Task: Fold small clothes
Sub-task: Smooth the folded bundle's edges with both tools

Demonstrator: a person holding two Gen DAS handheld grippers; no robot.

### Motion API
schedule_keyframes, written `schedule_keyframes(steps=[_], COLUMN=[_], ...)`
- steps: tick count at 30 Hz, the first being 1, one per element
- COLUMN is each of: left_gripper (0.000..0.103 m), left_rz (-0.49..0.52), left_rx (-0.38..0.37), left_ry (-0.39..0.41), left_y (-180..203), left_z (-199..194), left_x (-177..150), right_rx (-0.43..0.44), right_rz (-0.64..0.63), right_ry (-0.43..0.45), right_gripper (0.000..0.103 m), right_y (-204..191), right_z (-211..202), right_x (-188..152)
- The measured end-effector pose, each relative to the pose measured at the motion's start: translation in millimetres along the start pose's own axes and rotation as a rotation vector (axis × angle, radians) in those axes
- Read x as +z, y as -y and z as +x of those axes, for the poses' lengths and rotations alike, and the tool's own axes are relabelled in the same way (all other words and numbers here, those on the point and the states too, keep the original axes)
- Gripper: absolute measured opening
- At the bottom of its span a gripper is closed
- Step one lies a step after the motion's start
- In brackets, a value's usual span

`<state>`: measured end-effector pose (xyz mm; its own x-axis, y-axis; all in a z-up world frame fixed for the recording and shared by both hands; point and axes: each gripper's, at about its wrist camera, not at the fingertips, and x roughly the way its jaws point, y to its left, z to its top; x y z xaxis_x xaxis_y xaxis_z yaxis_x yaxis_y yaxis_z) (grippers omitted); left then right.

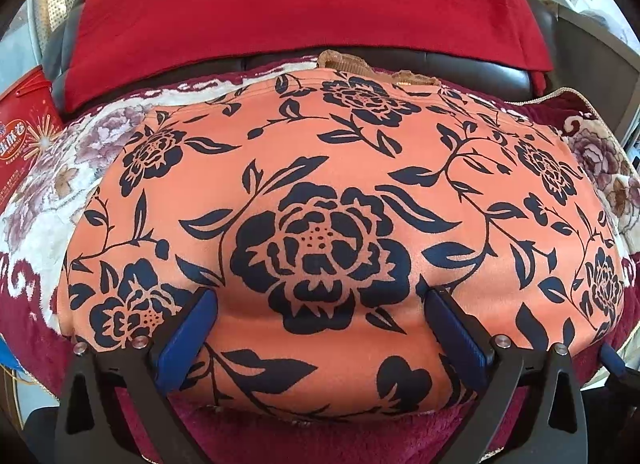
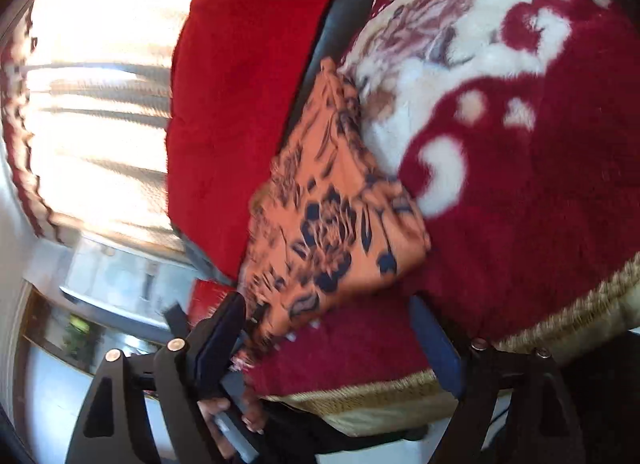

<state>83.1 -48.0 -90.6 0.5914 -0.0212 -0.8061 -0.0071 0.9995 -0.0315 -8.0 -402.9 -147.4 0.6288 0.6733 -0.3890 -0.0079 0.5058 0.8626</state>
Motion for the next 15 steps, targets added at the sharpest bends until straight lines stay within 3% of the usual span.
schedule_keyframes(steps=[3, 8, 9, 12, 15], left_gripper=[0.103, 0.103, 0.103, 0.103, 0.103], left_rz=[0.002, 0.02, 0.023, 0.028, 0.036], left_rx=[-0.014, -0.035, -0.038, -0.045, -0.06], left_ry=[0.013, 0.039, 0.048, 0.074, 0.091], left_y=[-1, -3, -3, -3, -5], left_z=[-1, -3, -3, -4, -4], left_x=[-3, -6, -7, -10, -12], right_rx=[-0.042, -0.099, -0.128, -0.244, -0.326], right_rz=[-0.002, -0.046, -0.051, -0.056, -0.137], right_ry=[-0.011, 0.047, 0.042, 0.011, 0.023], right_gripper=[0.086, 0.084, 0.076, 0.021, 0.013], right_y=[-4, -24, -25, -22, -36], right_z=[8, 14, 19, 32, 29], right_x=[2, 16, 19, 25, 22])
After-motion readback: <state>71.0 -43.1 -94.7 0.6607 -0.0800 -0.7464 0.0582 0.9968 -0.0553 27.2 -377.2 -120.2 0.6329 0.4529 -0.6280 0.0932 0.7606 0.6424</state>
